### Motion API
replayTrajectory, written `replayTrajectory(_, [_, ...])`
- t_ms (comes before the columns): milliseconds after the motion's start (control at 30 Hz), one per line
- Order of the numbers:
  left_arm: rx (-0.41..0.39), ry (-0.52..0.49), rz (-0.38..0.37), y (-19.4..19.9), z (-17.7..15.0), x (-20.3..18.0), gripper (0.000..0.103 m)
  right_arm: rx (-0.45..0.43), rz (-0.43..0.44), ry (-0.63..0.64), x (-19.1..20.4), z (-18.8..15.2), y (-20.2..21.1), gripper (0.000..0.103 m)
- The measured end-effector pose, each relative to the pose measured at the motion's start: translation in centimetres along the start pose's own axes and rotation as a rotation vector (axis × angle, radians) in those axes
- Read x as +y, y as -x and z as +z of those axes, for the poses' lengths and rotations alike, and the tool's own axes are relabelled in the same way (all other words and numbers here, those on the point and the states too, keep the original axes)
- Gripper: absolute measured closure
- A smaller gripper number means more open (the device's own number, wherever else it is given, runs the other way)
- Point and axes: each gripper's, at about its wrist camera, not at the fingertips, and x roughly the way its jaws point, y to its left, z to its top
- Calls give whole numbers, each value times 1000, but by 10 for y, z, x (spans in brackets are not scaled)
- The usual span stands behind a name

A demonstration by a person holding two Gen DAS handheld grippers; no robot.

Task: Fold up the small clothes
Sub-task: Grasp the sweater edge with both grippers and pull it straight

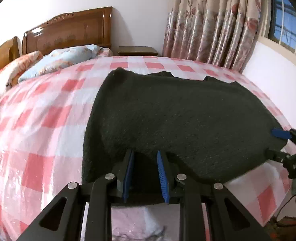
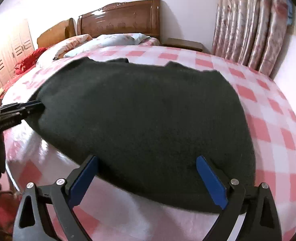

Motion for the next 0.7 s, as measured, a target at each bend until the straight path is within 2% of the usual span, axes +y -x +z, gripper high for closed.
replayTrajectory(67, [7,9,-7,2,-1,7,79,12,-2,19,-4,-2,1,0])
replayTrajectory(200, [1,58,-30,11,10,17,79,13,-27,-62,-22,7,10,0])
replayTrajectory(300, [-29,32,-49,4,42,14,79,-24,-22,-64,-29,32,9,0])
replayTrajectory(533, [35,-100,10,-73,117,-22,78,16,-48,64,-14,110,-59,0])
replayTrajectory(633, [80,-109,21,-109,132,-23,78,83,-90,62,-26,132,-95,0])
replayTrajectory(667, [117,-109,42,-124,132,-21,78,130,-108,33,-39,135,-109,0])
replayTrajectory(700, [128,-97,32,-131,132,-19,78,138,-95,-6,-48,136,-113,0])
